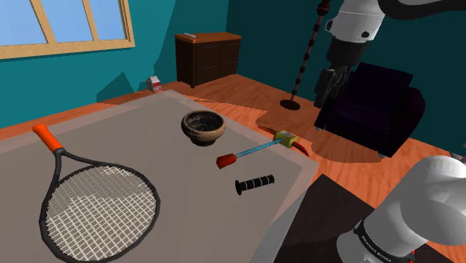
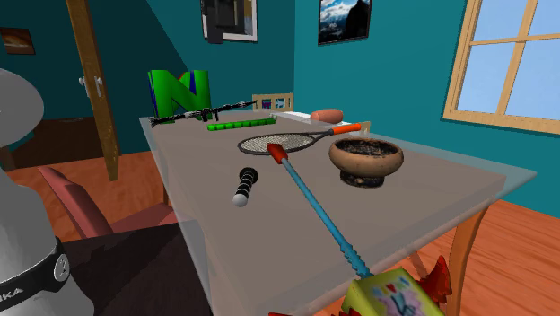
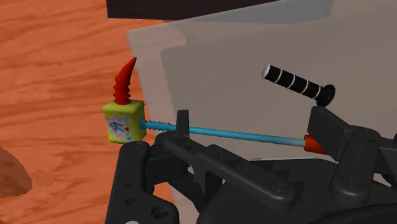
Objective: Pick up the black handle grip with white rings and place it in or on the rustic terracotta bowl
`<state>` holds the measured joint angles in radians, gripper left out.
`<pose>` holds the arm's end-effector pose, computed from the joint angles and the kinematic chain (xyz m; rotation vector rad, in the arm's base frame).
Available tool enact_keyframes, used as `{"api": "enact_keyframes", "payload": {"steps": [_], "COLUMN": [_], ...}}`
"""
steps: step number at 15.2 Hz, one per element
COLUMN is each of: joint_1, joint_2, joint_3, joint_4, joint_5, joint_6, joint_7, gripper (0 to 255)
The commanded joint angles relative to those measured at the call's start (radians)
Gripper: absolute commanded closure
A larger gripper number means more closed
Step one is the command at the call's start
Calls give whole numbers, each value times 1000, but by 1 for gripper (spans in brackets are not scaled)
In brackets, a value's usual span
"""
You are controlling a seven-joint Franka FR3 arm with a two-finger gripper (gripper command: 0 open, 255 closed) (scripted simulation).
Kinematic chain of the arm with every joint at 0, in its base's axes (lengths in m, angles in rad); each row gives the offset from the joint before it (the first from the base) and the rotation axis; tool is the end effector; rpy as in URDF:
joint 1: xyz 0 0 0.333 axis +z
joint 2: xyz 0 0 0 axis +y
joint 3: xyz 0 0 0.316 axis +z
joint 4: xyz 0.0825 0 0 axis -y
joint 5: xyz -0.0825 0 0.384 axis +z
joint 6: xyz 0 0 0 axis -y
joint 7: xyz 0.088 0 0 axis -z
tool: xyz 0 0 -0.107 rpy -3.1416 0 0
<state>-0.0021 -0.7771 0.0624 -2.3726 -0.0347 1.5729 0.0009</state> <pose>0.3084 0.0202 0.5799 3.0618 0.0635 -0.0335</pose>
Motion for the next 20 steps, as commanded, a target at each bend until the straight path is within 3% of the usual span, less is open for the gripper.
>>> {"api": "enact_keyframes", "payload": {"steps": [1,11,20], "joint_1": [0,166,312], "joint_2": [0,120,311], "joint_3": [0,-8,-6], "joint_4": [0,-220,-357], "joint_5": [0,-8,-10], "joint_6": [0,379,739], "joint_7": [0,-313,-589], "gripper": [0,0,0]}}
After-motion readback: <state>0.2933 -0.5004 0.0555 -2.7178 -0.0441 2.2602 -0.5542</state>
